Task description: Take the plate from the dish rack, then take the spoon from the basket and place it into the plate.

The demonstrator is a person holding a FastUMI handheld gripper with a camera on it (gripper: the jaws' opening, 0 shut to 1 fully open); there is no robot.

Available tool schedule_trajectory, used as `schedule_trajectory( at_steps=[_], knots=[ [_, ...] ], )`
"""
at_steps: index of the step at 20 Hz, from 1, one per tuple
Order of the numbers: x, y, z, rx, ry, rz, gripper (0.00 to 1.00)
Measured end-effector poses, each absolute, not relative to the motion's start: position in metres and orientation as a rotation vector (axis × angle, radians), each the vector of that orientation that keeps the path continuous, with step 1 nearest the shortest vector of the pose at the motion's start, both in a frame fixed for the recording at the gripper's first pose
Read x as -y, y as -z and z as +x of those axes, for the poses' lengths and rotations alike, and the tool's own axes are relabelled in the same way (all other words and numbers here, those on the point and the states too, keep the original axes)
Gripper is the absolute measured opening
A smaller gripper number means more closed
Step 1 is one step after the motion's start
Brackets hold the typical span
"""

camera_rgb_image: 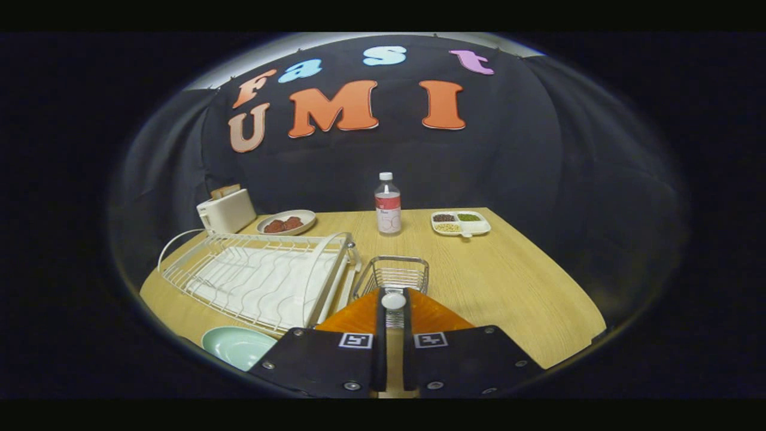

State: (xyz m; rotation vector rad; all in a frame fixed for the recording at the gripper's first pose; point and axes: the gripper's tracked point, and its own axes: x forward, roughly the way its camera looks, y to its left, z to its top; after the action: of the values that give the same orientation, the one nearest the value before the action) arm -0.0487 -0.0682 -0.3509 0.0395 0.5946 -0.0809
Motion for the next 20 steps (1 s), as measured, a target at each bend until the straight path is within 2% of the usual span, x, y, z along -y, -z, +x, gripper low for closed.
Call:
schedule_trajectory(
  at_steps=[13, 20],
  knots=[
    [0.049, 0.261, -0.088, -0.532, -0.002, 0.047, 0.11],
    [0.025, 0.255, -0.125, -0.560, -0.064, 0.087, 0.11]
  ],
)
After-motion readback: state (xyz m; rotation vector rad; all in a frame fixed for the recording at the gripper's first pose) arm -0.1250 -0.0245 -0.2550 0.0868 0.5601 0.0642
